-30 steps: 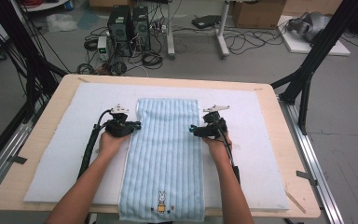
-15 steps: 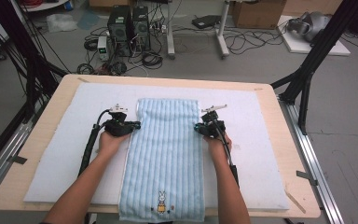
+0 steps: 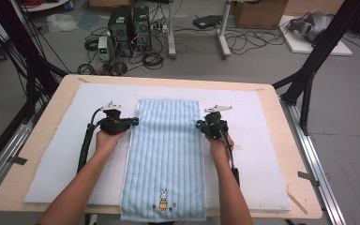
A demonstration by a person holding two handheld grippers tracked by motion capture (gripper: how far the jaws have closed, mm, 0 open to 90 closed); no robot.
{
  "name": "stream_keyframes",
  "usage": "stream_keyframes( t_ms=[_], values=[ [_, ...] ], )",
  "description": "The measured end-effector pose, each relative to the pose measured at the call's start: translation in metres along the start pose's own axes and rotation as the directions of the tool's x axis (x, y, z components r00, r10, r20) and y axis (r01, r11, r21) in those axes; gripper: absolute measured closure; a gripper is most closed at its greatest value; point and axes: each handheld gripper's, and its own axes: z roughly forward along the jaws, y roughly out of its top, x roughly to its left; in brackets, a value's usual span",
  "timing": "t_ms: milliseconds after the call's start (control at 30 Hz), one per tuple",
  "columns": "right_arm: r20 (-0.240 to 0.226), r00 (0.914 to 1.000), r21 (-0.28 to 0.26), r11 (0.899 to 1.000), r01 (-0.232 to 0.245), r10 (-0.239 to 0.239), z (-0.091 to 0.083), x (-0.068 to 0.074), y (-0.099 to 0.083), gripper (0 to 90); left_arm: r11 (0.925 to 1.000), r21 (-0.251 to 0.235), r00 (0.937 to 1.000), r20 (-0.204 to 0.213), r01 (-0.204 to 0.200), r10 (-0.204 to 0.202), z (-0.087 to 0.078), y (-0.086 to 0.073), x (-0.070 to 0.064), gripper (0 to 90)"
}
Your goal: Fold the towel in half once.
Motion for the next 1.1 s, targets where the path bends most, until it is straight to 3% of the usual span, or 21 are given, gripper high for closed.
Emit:
stream_keyframes(
  t_ms=[100, 233, 500, 767, 1000, 1100],
  values=[
    [-0.02, 0.9998, -0.011, 1.0, 0.01, -0.01, -0.008, 0.004, -0.003, 86.6, 0.9994, -0.034, 0.9999, 0.014, -0.009, 0.009, -0.009, -0.002, -0.005, 86.1],
    [-0.041, 0.9985, -0.027, 0.999, 0.035, -0.037, -0.021, 0.01, -0.01, 86.6, 0.9984, -0.029, 0.9981, 0.035, -0.049, 0.05, -0.021, -0.004, -0.012, 86.1],
    [-0.08, 0.9956, -0.058, 0.997, 0.044, -0.049, -0.044, 0.019, -0.023, 86.6, 0.996, -0.037, 0.9938, 0.072, -0.082, 0.084, -0.04, -0.018, -0.028, 85.7],
    [-0.094, 0.9928, -0.046, 0.996, 0.07, -0.074, -0.059, 0.03, -0.039, 86.5, 0.9949, -0.022, 0.9903, 0.096, -0.099, 0.1, -0.052, -0.031, -0.038, 85.4],
    [-0.106, 0.9898, -0.026, 0.995, 0.093, -0.095, -0.068, 0.039, -0.052, 86.5, 0.9919, 0.034, 0.9866, 0.114, -0.122, 0.118, -0.061, -0.048, -0.049, 85.3],
    [-0.104, 0.9888, -0.004, 0.994, 0.107, -0.107, -0.069, 0.043, -0.057, 86.3, 0.9928, 0.047, 0.9887, 0.107, -0.11, 0.105, -0.062, -0.052, -0.048, 82.5]
  ],
)
